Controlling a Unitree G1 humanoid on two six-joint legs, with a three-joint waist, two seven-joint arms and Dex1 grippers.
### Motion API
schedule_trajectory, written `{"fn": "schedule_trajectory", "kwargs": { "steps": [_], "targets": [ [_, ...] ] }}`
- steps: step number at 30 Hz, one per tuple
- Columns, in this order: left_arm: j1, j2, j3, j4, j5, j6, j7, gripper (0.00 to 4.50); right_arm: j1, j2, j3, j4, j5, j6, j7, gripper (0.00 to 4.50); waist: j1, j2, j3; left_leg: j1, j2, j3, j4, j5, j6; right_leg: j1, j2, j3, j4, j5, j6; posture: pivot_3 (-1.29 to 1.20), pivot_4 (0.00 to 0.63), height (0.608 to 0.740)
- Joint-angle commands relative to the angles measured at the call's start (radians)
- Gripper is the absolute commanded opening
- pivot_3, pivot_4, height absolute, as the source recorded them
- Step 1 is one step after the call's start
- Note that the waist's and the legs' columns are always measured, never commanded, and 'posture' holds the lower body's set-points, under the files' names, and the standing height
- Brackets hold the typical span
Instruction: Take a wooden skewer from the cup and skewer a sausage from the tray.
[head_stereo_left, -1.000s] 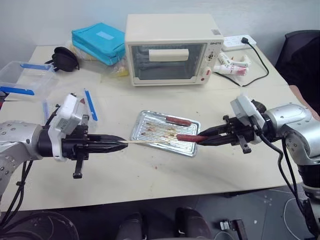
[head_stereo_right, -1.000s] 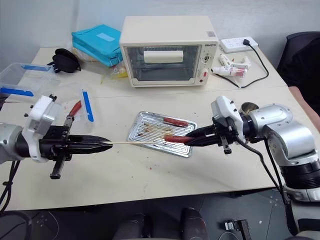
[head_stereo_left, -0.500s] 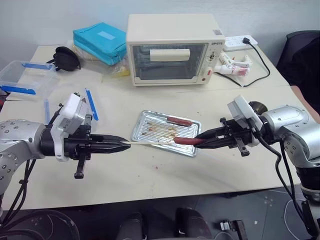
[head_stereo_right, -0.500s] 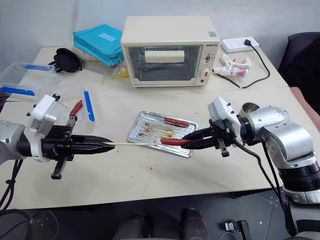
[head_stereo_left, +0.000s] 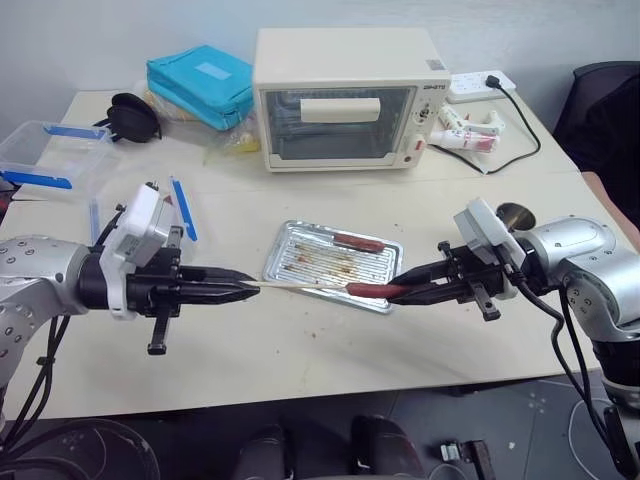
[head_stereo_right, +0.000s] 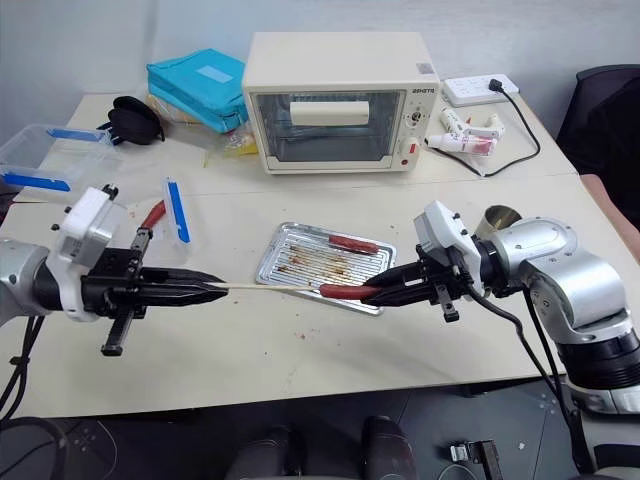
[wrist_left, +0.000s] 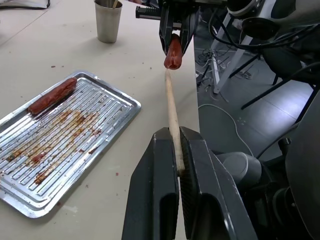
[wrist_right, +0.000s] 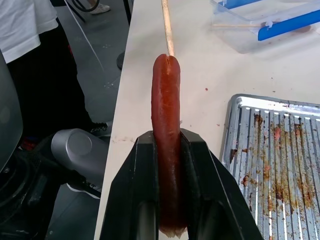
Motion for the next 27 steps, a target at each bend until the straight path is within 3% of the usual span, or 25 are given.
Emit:
{"fn": "schedule_trajectory", "kwargs": {
  "steps": [1, 8, 18, 27],
  "targets": [
    [-0.026, 0.000, -0.002, 0.005, 0.004, -0.016, -0.003, 0.00, -0.006, -0.002, -0.027, -0.045, 0.029, 0.012, -0.012, 0.27, 0.000, 0.000, 0.000, 0.000, 0.000, 0.000, 0.000, 0.000, 0.000, 0.000, 0.000, 0.000, 0.000, 0.000, 0.000, 0.00, 0.150, 0.740],
    [-0.037, -0.010, -0.015, 0.004, 0.003, -0.016, 0.003, 0.00, -0.025, 0.034, -0.015, -0.046, 0.039, 0.035, -0.044, 0.27, 0.000, 0.000, 0.000, 0.000, 0.000, 0.000, 0.000, 0.000, 0.000, 0.000, 0.000, -0.001, 0.000, 0.000, 0.000, 0.00, 0.150, 0.740],
    [0.005, 0.032, 0.035, 0.030, 0.028, -0.026, -0.033, 0.00, -0.005, -0.020, -0.033, 0.014, 0.003, -0.008, 0.011, 0.27, 0.004, 0.000, 0.000, 0.000, 0.000, 0.000, 0.001, 0.000, 0.000, 0.000, 0.000, -0.001, 0.000, 0.000, 0.000, 0.00, 0.150, 0.740],
    [-0.014, 0.021, 0.014, 0.028, 0.034, -0.032, -0.033, 0.00, -0.017, -0.001, -0.022, 0.018, -0.004, -0.009, -0.007, 0.27, 0.018, 0.000, 0.000, 0.000, 0.000, 0.000, 0.001, 0.000, 0.000, 0.000, 0.000, -0.001, 0.001, 0.000, 0.000, 0.00, 0.150, 0.740]
  ]
}}
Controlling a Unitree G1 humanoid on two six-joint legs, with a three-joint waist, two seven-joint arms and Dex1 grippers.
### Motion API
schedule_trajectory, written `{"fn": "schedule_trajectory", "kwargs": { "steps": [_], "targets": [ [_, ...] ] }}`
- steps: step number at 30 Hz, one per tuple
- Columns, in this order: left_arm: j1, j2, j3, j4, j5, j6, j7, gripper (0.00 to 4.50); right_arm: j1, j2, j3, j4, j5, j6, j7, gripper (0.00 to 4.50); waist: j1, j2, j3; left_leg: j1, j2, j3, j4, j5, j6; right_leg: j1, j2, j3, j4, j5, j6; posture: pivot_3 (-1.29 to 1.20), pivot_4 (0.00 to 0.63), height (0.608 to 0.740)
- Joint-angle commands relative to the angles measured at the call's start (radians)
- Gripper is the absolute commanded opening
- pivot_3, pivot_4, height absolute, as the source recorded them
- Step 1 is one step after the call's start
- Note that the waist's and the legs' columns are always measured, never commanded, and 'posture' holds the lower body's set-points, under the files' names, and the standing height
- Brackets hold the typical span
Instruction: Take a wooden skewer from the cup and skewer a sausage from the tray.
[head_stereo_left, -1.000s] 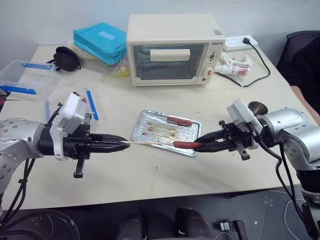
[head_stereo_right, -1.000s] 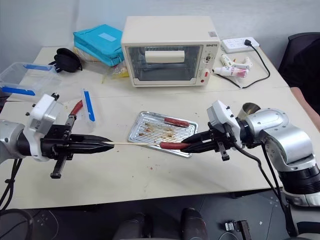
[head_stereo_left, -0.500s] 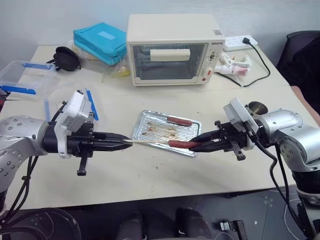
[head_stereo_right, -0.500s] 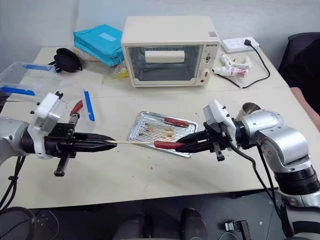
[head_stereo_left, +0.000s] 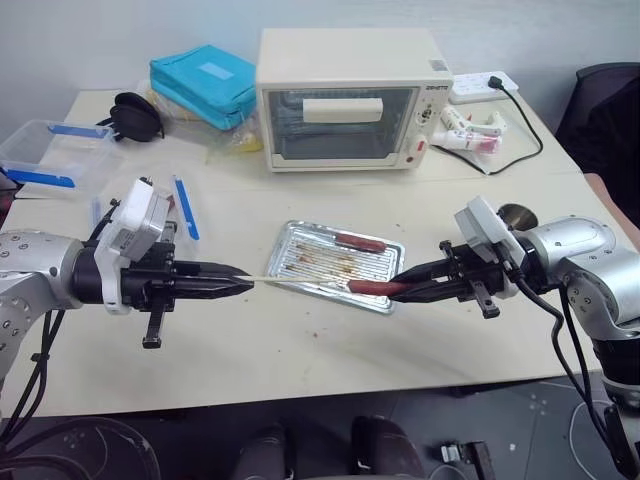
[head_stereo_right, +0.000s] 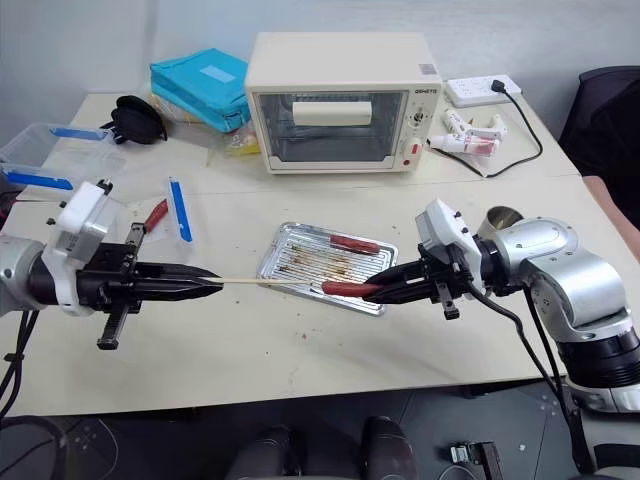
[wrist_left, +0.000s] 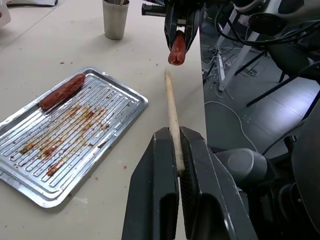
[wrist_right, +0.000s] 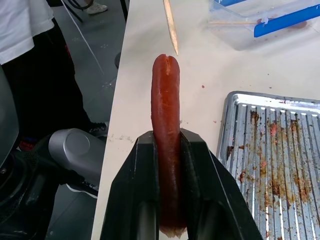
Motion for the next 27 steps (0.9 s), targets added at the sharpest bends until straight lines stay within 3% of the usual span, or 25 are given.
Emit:
{"fn": "schedule_trajectory", "kwargs": {
  "steps": [1, 27],
  "targets": [
    [-0.013, 0.006, 0.011, -0.006, 0.003, -0.015, -0.003, 0.00, -0.014, 0.000, -0.022, -0.015, 0.010, -0.004, -0.006, 0.27, 0.003, 0.000, 0.000, 0.000, 0.000, 0.000, 0.000, 0.000, 0.000, 0.000, 0.000, 0.000, 0.000, 0.000, 0.000, 0.00, 0.150, 0.740],
    [-0.088, -0.012, -0.040, 0.002, -0.008, -0.007, 0.010, 0.00, -0.043, 0.077, 0.008, -0.034, 0.018, 0.015, -0.032, 0.27, 0.005, 0.000, 0.000, 0.000, 0.000, 0.000, 0.001, 0.000, 0.000, 0.000, 0.000, 0.000, 0.001, 0.000, 0.000, 0.00, 0.150, 0.740]
  ]
}}
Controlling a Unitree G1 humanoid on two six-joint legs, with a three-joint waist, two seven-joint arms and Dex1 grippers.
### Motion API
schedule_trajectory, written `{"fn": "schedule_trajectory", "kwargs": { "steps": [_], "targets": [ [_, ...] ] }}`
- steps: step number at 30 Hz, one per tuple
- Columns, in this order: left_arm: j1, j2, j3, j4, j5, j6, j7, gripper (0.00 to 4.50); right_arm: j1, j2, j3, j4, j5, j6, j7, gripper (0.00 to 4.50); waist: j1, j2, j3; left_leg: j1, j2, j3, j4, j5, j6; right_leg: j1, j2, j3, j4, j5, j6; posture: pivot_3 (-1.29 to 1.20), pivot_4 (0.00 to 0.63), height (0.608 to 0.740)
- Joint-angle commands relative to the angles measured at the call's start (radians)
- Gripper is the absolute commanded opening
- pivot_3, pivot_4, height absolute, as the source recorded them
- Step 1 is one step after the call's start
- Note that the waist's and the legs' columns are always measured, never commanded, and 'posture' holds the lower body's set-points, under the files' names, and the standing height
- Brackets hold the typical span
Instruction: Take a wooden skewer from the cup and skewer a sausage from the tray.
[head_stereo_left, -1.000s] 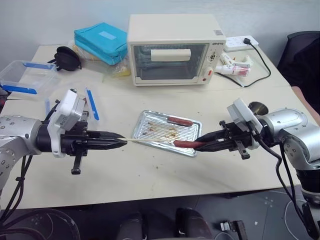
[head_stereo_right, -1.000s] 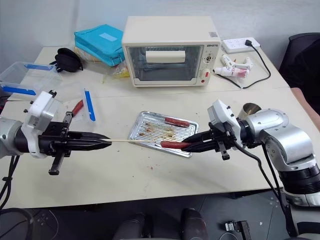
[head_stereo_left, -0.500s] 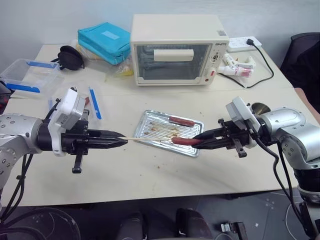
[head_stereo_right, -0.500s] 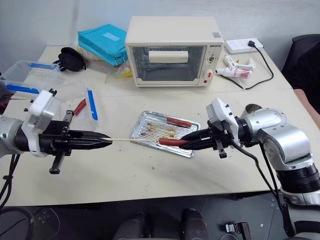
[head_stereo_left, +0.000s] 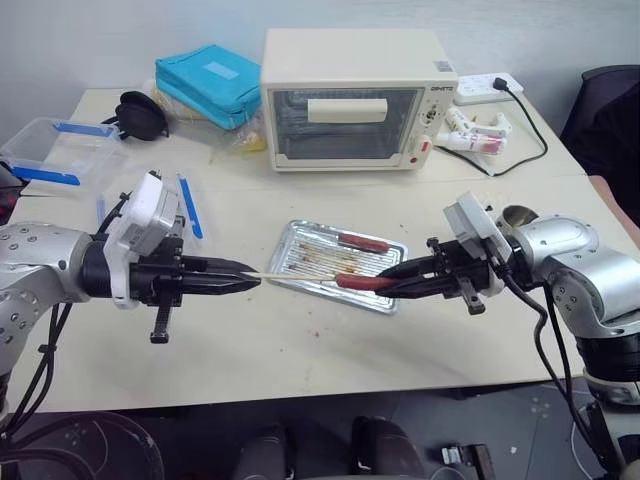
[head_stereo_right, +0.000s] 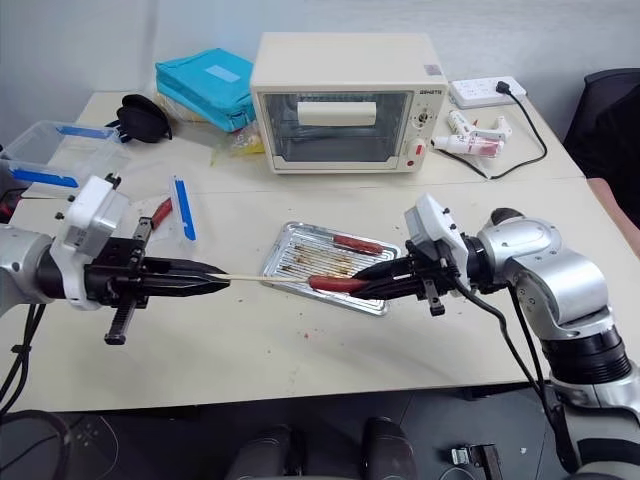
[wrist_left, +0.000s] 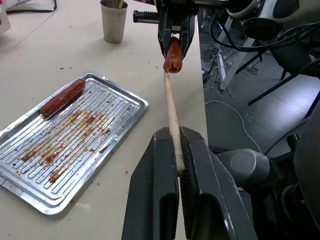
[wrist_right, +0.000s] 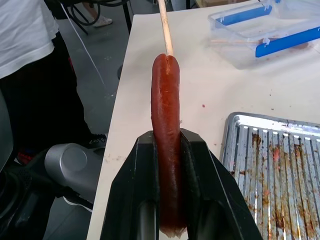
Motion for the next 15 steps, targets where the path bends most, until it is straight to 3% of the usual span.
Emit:
{"fn": "schedule_trajectory", "kwargs": {
  "steps": [1, 15],
  "targets": [
    [-0.029, -0.005, 0.007, 0.001, -0.009, -0.009, -0.002, 0.00, -0.015, 0.007, 0.000, -0.030, 0.015, 0.001, 0.000, 0.27, 0.000, 0.000, 0.000, 0.000, 0.000, 0.000, 0.000, 0.000, 0.000, 0.000, 0.000, 0.000, 0.000, 0.000, 0.000, 0.00, 0.150, 0.740],
    [0.036, 0.029, 0.067, -0.004, -0.005, -0.006, -0.029, 0.00, 0.007, -0.057, -0.026, 0.048, -0.035, -0.046, 0.046, 0.27, 0.000, 0.000, 0.000, 0.000, 0.000, 0.000, 0.000, 0.000, 0.000, 0.000, 0.000, 0.000, 0.000, 0.000, 0.000, 0.00, 0.150, 0.740]
  ]
}}
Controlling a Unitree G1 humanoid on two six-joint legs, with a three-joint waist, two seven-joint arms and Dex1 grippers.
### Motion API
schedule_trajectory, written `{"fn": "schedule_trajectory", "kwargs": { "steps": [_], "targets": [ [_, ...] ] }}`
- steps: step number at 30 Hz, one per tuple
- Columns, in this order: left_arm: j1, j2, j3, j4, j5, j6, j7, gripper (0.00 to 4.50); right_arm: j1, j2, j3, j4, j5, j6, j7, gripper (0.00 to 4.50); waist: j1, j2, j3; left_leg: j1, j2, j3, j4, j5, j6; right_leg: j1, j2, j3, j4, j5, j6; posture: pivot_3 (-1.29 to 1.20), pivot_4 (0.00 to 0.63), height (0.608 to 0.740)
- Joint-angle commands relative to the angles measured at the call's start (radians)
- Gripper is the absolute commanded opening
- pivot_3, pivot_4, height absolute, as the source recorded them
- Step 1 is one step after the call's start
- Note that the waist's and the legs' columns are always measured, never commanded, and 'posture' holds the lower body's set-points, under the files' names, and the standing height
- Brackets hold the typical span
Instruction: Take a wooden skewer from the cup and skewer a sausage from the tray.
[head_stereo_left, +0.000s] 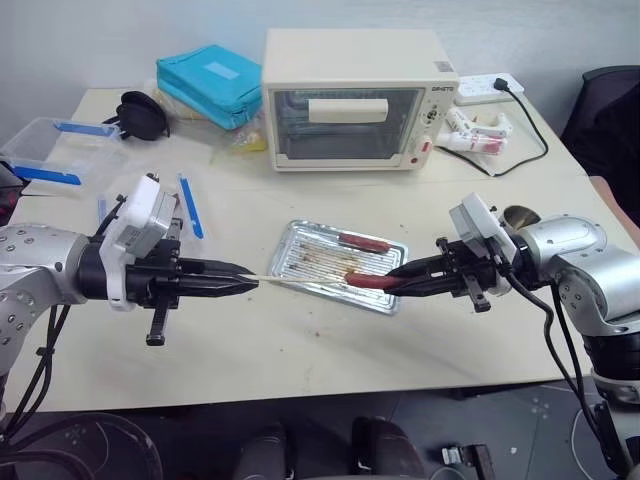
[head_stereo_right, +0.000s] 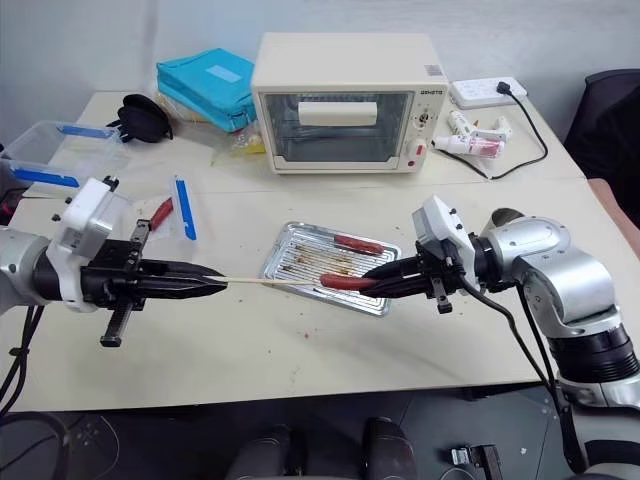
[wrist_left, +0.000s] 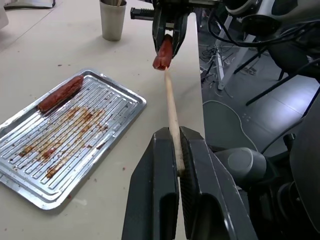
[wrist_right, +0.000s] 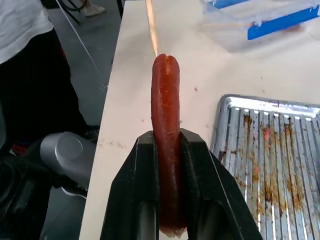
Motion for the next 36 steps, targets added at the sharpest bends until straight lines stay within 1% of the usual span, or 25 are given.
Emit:
{"fn": "schedule_trajectory", "kwargs": {
  "steps": [1, 12, 21, 36],
  "targets": [
    [0.009, 0.017, 0.042, -0.007, -0.005, -0.008, -0.009, 0.00, -0.001, -0.018, -0.025, -0.007, 0.003, -0.022, 0.016, 0.27, 0.000, 0.000, 0.000, 0.000, 0.000, 0.000, 0.000, 0.000, 0.000, 0.000, 0.000, 0.000, 0.000, 0.000, 0.000, 0.00, 0.150, 0.740],
    [-0.009, 0.012, 0.027, -0.003, -0.001, -0.011, -0.009, 0.00, -0.018, -0.002, -0.029, -0.032, 0.031, 0.013, -0.005, 0.27, 0.000, 0.000, 0.000, 0.000, 0.000, 0.000, 0.000, 0.000, 0.000, 0.000, 0.000, 0.000, 0.000, 0.000, 0.000, 0.00, 0.150, 0.740],
    [-0.044, 0.004, 0.000, 0.007, 0.003, -0.009, -0.007, 0.00, -0.016, 0.009, -0.034, -0.104, 0.086, 0.057, -0.034, 0.27, 0.000, 0.000, 0.000, 0.000, 0.000, 0.000, 0.000, 0.000, 0.000, 0.000, 0.000, 0.000, 0.000, 0.000, 0.000, 0.00, 0.150, 0.740],
    [-0.039, -0.002, -0.001, -0.004, -0.009, -0.004, -0.001, 0.00, -0.054, 0.034, -0.042, -0.110, 0.123, 0.095, -0.054, 0.27, 0.000, 0.000, 0.000, 0.000, 0.000, 0.000, 0.000, 0.000, 0.000, 0.000, 0.000, 0.000, 0.000, 0.000, 0.000, 0.00, 0.150, 0.740]
  ]
}}
